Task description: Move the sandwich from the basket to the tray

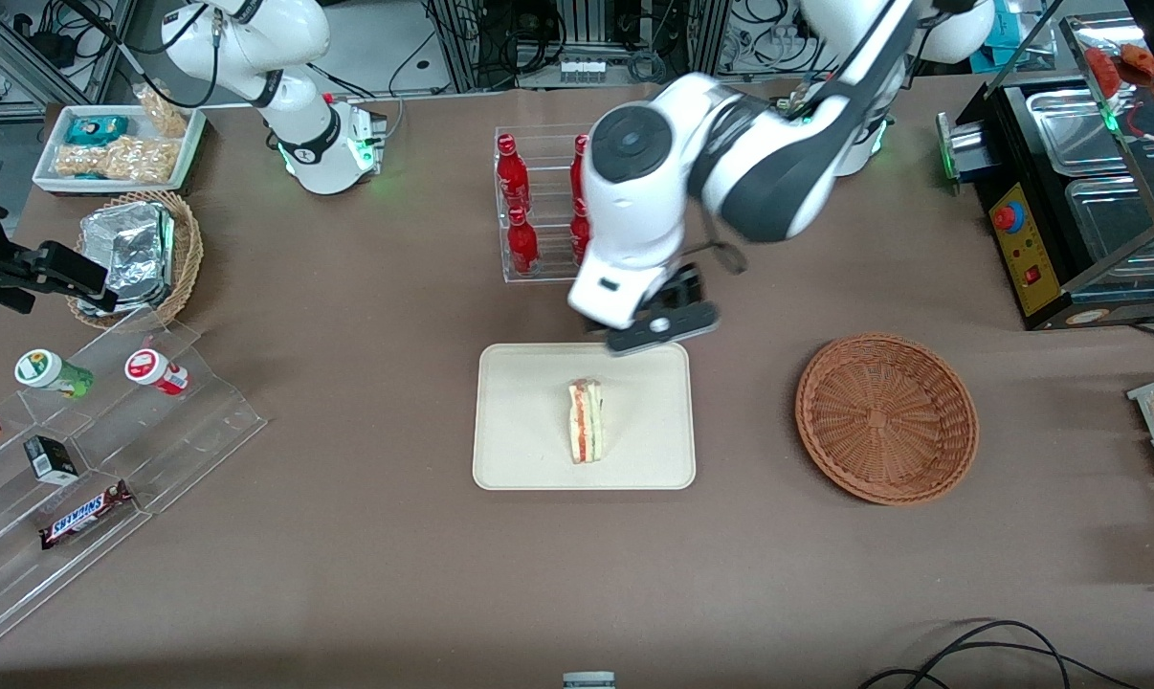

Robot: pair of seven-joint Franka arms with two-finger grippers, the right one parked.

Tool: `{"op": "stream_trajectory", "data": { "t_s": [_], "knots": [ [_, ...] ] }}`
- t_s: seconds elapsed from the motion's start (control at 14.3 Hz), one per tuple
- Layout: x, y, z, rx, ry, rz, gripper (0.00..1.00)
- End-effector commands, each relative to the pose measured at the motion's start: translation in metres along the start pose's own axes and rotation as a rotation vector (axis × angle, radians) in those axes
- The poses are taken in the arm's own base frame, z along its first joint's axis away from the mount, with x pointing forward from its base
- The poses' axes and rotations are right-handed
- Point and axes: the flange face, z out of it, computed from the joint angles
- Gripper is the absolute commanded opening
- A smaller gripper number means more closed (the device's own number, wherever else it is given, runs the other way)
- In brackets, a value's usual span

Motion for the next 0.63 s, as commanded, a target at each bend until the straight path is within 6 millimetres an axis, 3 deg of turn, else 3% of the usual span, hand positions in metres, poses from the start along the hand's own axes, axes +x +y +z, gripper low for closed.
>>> {"op": "stream_trajectory", "data": {
  "t_s": [0.0, 0.21, 0.56],
  "knots": [
    [0.032, -0.044, 0.003, 0.032, -0.024, -0.076, 1.00],
    [0.065, -0.093, 0.011, 0.055, -0.039, -0.139, 1.00],
    [0.081, -0.196, 0.004, 0.074, -0.075, -0.084, 1.00]
  ]
}}
